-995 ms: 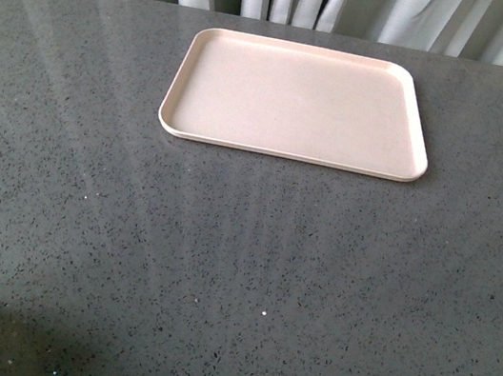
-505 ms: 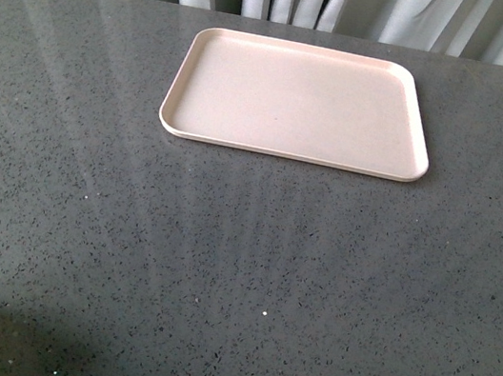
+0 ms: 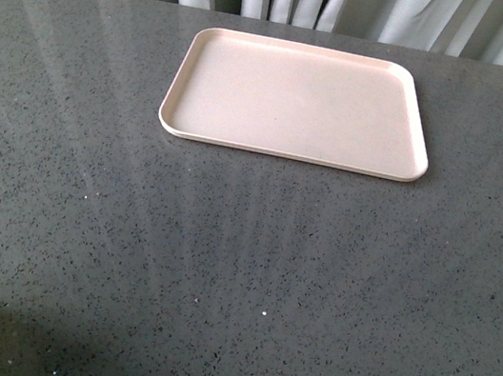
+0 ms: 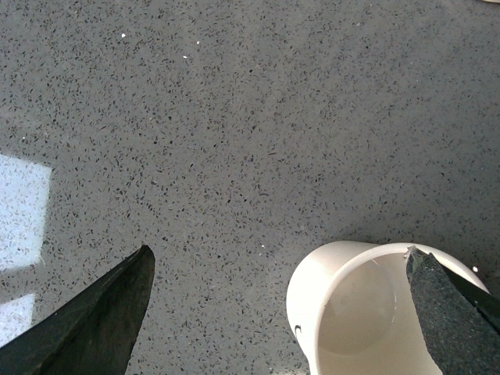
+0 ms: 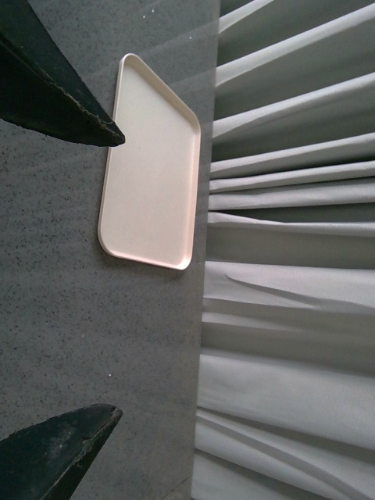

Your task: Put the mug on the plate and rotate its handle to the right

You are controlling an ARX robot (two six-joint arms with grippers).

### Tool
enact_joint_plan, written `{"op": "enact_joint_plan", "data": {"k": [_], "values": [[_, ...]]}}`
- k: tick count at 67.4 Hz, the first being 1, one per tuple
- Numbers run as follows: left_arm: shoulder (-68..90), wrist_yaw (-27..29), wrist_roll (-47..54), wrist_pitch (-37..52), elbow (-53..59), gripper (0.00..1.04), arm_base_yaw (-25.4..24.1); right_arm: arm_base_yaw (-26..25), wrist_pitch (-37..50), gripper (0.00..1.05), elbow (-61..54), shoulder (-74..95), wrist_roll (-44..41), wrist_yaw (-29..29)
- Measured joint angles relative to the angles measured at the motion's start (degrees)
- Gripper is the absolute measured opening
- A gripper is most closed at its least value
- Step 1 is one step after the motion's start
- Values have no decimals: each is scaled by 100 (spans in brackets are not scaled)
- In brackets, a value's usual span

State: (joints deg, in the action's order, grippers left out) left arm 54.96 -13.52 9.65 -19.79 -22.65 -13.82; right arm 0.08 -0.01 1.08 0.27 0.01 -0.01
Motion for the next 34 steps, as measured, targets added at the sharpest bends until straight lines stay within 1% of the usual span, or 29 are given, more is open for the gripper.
{"op": "enact_joint_plan", "data": {"k": [6, 16, 34], "values": [[9, -153, 245, -155, 42, 95, -162, 0, 0, 96, 0, 0, 0, 0], [201, -254, 682, -210, 173, 95, -343, 0, 0, 96, 0, 0, 0, 0], [754, -289, 920, 170, 260, 95, -306, 0, 0, 96, 0, 0, 0, 0]]}}
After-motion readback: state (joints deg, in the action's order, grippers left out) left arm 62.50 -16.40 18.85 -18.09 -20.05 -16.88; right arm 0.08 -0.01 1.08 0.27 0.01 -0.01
